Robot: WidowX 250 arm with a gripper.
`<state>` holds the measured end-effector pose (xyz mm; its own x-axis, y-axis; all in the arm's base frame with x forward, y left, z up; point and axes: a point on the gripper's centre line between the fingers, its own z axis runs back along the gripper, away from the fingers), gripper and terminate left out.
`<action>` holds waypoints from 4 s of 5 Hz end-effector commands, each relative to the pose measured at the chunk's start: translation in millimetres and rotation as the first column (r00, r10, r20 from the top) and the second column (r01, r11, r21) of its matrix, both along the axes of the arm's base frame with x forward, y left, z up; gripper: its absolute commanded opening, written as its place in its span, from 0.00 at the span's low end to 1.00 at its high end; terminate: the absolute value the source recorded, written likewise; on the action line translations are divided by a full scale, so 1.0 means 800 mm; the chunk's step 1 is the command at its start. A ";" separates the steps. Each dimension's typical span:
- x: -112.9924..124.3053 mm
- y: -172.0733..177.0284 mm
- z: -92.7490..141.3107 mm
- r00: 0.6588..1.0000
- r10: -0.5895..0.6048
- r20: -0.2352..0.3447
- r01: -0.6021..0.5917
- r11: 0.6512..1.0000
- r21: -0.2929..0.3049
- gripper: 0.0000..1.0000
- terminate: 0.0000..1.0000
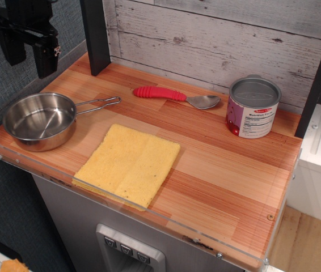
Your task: Slide the yellow rag all the way to the empty corner.
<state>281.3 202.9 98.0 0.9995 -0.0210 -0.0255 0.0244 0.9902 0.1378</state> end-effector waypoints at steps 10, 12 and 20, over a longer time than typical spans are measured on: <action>-0.024 -0.183 -0.077 0.997 -0.076 0.016 0.077 0.996 -0.051 0.00 0.00; -0.020 -0.198 -0.104 0.997 -0.070 0.022 0.071 0.993 -0.092 0.00 0.00; -0.024 -0.347 -0.113 0.987 -0.159 0.041 0.163 0.967 -0.193 0.00 0.00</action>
<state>264.5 -70.2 6.7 0.9849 -0.1721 0.0200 0.1730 0.9836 -0.0518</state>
